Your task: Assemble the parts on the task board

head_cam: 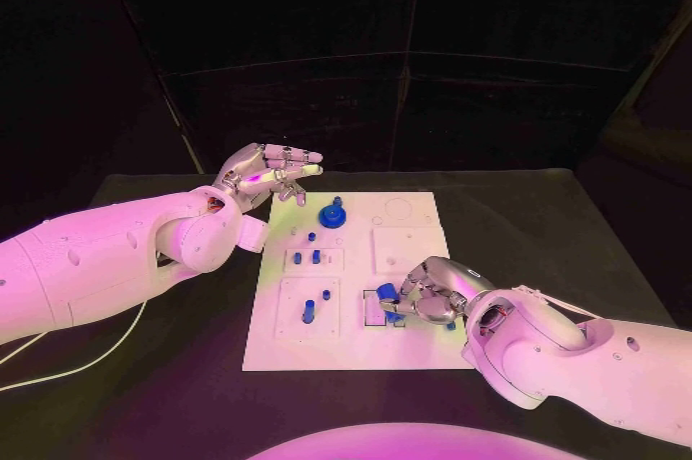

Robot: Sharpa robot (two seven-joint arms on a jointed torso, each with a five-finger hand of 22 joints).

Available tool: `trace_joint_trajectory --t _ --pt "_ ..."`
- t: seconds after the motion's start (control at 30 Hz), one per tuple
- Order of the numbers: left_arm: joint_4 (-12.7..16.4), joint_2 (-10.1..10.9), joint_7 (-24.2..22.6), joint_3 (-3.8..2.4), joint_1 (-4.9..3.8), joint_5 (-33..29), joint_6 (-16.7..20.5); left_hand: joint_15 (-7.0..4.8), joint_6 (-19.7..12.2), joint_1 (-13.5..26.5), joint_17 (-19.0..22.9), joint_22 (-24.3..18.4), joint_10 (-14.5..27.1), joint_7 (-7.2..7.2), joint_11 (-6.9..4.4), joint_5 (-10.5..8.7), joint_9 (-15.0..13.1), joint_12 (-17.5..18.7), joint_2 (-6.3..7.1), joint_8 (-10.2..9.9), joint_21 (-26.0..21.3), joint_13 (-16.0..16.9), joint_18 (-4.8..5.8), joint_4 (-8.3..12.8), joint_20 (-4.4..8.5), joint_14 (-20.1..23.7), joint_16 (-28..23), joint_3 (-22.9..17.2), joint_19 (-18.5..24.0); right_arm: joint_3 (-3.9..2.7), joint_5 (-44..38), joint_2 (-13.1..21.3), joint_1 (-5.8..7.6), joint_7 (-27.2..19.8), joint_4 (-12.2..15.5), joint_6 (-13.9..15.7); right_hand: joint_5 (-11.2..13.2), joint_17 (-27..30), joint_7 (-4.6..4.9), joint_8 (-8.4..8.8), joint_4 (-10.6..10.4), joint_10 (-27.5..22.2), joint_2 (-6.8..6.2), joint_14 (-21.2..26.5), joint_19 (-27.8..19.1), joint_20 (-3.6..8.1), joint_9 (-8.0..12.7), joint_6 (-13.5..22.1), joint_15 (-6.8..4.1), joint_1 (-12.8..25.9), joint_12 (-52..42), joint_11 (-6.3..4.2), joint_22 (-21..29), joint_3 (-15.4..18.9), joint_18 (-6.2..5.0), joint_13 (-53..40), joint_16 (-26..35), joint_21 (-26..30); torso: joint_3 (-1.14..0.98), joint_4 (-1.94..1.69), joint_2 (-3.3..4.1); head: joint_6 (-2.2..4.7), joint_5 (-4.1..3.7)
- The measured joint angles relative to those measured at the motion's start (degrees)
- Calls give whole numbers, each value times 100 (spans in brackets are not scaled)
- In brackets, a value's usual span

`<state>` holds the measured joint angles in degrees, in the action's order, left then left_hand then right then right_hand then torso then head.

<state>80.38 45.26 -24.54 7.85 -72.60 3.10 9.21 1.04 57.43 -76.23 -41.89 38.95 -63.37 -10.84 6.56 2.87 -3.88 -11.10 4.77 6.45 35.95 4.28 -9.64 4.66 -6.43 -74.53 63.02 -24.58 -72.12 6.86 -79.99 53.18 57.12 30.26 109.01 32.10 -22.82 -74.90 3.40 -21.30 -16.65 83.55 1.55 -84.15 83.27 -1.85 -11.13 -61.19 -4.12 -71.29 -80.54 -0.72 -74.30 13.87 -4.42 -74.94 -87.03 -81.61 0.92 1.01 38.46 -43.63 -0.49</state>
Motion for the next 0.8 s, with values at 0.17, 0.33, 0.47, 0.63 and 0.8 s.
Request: trace_joint_trajectory --t 0.17,0.33,0.47,0.63,0.8 --pt "0 -7 1 0 0 0 -4 0 0 0 0 0 0 0 0 0 0 0 0 0 0 0 0 0 0 0 0 0 0 0 39 -91 0 32 -97 -104 266 -1 -46 -48 -8 9 50 21 21 21 -65 -50 -21 202 0 -10 -46 118 91 0 0 -24 -2 8 1 -8 8" --pt "0 -8 2 0 0 0 -6 0 0 0 0 0 0 0 0 0 0 0 0 0 0 0 0 0 0 0 0 0 0 -4 77 -192 1 47 -179 -141 455 -5 -66 -67 8 9 91 21 21 21 -94 -70 -21 272 0 -10 -55 181 91 0 0 -25 -2 8 0 -9 13" --pt "0 -8 3 0 0 0 -8 0 0 0 0 0 0 0 0 0 0 0 0 0 0 0 0 0 0 0 0 0 0 -4 98 -279 2 48 -228 -139 484 -4 -45 -66 8 9 95 21 21 21 -103 -48 -21 277 0 -10 -65 181 90 0 0 -25 -3 9 0 3 26" --pt "0 -10 4 0 0 0 -9 0 0 0 0 0 0 0 0 0 0 0 0 0 0 0 0 0 0 0 0 0 0 -3 116 -356 2 49 -273 -133 599 -4 -45 -66 3 9 73 20 21 21 -127 -48 -21 299 0 -10 -64 218 90 1 0 -25 -4 13 0 7 30" --pt "5 -6 5 0 0 0 -11 0 0 0 0 0 0 0 0 0 0 0 0 0 0 0 0 0 0 0 0 0 0 -1 128 -406 0 49 -292 -134 599 -3 -40 -68 3 9 73 20 21 21 -141 -53 -20 299 0 -10 -64 218 90 1 0 -25 -4 16 4 8 39"
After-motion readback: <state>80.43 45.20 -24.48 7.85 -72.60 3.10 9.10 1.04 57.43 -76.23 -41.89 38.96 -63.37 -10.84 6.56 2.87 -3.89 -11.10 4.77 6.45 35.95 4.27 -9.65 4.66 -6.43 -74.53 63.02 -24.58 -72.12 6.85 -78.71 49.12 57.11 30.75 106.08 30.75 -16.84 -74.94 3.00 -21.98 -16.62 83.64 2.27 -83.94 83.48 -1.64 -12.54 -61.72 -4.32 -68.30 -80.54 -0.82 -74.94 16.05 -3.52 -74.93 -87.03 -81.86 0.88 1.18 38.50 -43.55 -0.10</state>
